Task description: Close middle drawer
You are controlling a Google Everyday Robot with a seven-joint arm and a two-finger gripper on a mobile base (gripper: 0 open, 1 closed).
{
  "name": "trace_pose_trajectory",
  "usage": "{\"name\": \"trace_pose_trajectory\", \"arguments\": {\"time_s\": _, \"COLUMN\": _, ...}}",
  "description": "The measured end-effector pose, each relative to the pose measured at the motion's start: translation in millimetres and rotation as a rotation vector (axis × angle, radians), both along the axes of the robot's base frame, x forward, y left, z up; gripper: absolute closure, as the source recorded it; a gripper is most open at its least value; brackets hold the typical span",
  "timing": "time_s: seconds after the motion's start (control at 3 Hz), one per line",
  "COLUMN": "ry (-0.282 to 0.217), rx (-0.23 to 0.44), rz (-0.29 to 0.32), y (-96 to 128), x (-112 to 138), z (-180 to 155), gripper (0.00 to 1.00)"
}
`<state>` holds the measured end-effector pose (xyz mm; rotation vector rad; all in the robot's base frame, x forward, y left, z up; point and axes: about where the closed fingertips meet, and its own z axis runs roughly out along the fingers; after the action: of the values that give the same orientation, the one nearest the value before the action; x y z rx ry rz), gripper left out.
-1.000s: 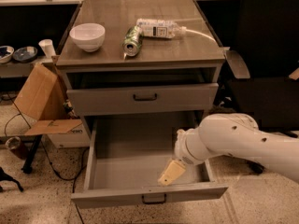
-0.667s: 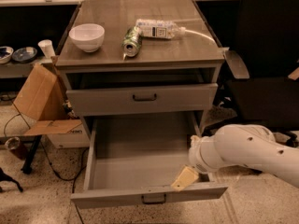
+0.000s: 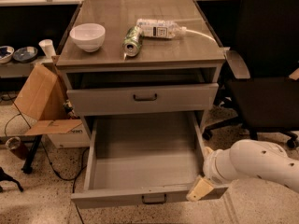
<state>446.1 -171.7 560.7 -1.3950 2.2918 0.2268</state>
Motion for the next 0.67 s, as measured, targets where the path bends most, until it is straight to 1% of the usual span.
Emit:
{"name": "trace_pose_trajectory", "arguments": {"time_s": 0.33, "ry": 0.018, "rx": -0.041, "rz": 0.144, "y": -6.2, "x": 13.1, "z": -49.1, "gripper": 0.0}}
{"name": "trace_pose_trajectory", "arguments": {"time_s": 0.67, "ry": 0.026, "rx": -0.106, "rz": 0.298, "y": -17.1, "x": 20.5, "z": -115.7, "gripper": 0.0}}
